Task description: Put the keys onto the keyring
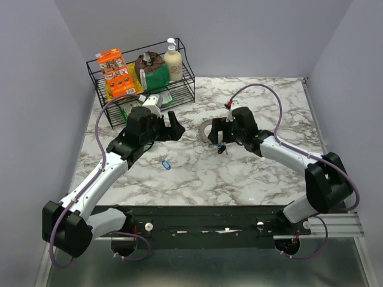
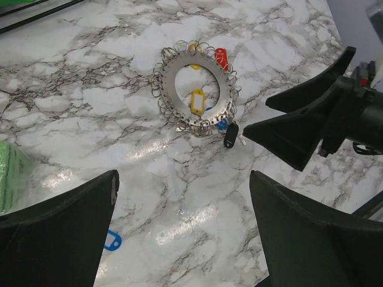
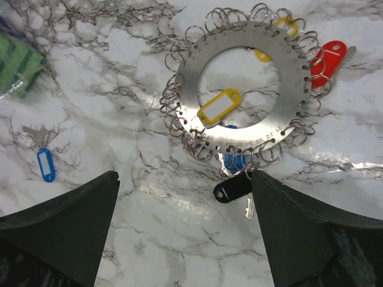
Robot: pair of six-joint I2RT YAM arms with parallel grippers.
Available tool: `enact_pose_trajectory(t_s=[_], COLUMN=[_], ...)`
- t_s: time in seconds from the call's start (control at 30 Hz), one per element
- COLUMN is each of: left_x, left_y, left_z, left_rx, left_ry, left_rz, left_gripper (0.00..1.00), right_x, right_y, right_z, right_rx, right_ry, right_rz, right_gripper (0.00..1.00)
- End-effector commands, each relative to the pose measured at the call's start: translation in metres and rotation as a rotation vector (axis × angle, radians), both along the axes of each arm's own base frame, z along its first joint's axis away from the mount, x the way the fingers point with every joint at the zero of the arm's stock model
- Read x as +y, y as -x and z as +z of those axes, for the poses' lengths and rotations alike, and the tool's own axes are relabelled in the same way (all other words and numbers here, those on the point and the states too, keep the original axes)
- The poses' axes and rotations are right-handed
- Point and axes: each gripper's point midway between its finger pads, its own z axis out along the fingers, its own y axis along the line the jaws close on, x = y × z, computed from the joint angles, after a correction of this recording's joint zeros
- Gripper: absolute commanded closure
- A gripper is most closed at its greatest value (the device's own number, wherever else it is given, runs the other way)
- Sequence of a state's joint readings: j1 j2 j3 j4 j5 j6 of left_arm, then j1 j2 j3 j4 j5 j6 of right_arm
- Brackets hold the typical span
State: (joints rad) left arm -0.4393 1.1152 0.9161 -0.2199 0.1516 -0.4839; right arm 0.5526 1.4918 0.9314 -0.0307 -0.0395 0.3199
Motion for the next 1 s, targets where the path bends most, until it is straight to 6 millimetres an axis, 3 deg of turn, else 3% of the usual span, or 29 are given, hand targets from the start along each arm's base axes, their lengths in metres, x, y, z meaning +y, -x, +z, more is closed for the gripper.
enact_pose_trajectory(t_s=[0.0, 0.03, 0.07, 0.13, 0.23, 0.27, 0.33, 0.37, 0.53, 0.77, 0.97], left_x=[0.0, 0.0, 0.0, 0.0, -0.001, -0.001, -0.001, -0.001, -0.001, 0.002, 0.004], left_y=[-0.006, -0.006, -0.005, -0.006, -0.005, -0.005, -0.006, -0.005, -0.004, -0.002, 0.001], left_z=[0.013, 0.014, 0.012, 0.012, 0.009, 0.006, 0.001, 0.001, -0.005, -0.009, -0.001], left_rx=[-0.012, -0.014, -0.013, -0.016, -0.002, 0.006, 0.018, 0.019, 0.04, 0.05, 0.024], left_ry=[0.019, 0.022, 0.023, 0.029, 0.035, 0.033, 0.029, 0.028, 0.021, 0.016, 0.028], left_rz=[0.02, 0.021, 0.022, 0.023, 0.025, 0.024, 0.026, 0.025, 0.025, 0.033, 0.041], left_gripper=[0.01, 0.01, 0.01, 0.01, 0.01, 0.01, 0.01, 0.01, 0.01, 0.01, 0.01], right_x=[0.017, 0.017, 0.021, 0.024, 0.032, 0.033, 0.042, 0.04, 0.043, 0.038, 0.033], right_y=[-0.011, -0.016, -0.023, -0.03, -0.043, -0.045, -0.058, -0.056, -0.068, -0.062, -0.049], right_z=[-0.008, -0.022, -0.016, -0.029, -0.027, -0.04, -0.034, -0.051, -0.061, -0.081, -0.101], right_rx=[0.039, 0.065, 0.062, 0.089, 0.094, 0.123, 0.114, 0.162, 0.202, 0.272, 0.33], right_ry=[0.052, 0.085, 0.093, 0.12, 0.129, 0.147, 0.138, 0.169, 0.189, 0.228, 0.248], right_rz=[0.04, 0.034, 0.034, 0.025, 0.027, 0.028, 0.025, 0.027, -0.012, -0.038, -0.029], right_gripper=[0.0, 0.0, 0.0, 0.0, 0.02, 0.04, 0.09, 0.15, 0.22, 0.36, 0.36])
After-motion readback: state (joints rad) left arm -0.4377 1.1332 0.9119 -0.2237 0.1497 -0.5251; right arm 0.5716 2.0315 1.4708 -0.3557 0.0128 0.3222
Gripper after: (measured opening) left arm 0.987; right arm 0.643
